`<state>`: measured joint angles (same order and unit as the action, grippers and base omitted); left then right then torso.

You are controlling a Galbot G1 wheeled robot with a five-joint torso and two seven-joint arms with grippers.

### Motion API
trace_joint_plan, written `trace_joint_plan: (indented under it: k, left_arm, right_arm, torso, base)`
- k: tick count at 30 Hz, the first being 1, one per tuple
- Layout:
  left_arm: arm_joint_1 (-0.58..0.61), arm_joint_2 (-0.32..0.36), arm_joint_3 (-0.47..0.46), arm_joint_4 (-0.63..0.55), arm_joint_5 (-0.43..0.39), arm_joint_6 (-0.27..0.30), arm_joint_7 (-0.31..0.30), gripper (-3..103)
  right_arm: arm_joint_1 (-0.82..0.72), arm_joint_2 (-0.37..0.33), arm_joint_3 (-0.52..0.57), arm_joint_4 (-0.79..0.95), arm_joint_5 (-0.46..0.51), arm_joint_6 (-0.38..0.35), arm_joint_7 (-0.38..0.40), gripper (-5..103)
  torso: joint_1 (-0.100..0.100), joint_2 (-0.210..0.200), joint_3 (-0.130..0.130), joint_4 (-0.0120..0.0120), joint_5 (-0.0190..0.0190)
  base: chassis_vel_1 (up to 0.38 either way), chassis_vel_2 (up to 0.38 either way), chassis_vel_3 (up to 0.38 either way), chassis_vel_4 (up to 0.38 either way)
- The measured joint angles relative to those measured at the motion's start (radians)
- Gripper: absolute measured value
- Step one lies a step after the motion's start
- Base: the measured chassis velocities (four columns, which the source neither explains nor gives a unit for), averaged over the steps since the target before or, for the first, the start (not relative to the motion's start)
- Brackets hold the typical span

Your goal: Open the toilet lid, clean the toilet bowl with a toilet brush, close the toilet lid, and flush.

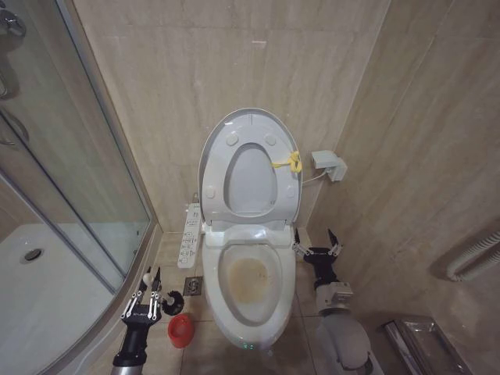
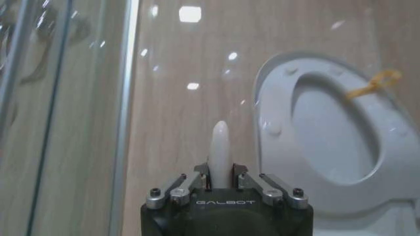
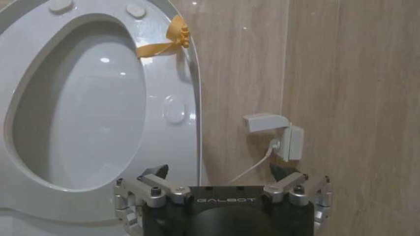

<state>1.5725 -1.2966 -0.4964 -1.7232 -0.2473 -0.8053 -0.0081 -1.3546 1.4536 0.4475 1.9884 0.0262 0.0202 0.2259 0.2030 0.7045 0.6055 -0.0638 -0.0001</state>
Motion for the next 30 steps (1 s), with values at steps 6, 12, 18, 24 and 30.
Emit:
trace_joint_plan:
  k: [6, 12, 18, 24, 30]
  left_arm:
    - [-0.088, -0.006, 0.027, 0.154, -0.042, -0.015, 0.022, 21]
    - [-0.142, -0.004, 0.037, 0.266, -0.053, -0.015, 0.030, 21]
    - [-0.217, -0.008, 0.064, 0.406, -0.059, -0.015, 0.047, 21]
    - [-0.277, -0.009, 0.084, 0.499, -0.059, -0.014, 0.052, 21]
    - [-0.330, -0.010, 0.102, 0.578, -0.057, -0.013, 0.061, 21]
  right_arm:
    - [0.000, 0.000, 0.000, 0.000, 0.000, 0.000, 0.000, 100]
    - [0.000, 0.000, 0.000, 0.000, 0.000, 0.000, 0.000, 100]
    - [0.000, 0.000, 0.000, 0.000, 0.000, 0.000, 0.000, 100]
    - [0.000, 0.000, 0.000, 0.000, 0.000, 0.000, 0.000, 100]
    - [0.000, 0.000, 0.000, 0.000, 0.000, 0.000, 0.000, 100]
  torso:
    - [0.000, 0.000, 0.000, -0.0003, 0.0000]
    - [0.000, 0.000, 0.000, -0.0001, 0.0001]
    - [0.000, 0.000, 0.000, -0.0002, 0.0001]
    - [0.000, 0.000, 0.000, -0.0002, 0.0001]
    - [0.000, 0.000, 0.000, -0.0003, 0.0001]
  base:
    - [0.000, 0.000, 0.000, 0.000]
    - [0.000, 0.000, 0.000, 0.000]
    - [0.000, 0.000, 0.000, 0.000]
    - [0.000, 0.000, 0.000, 0.000]
    - [0.000, 0.000, 0.000, 0.000]
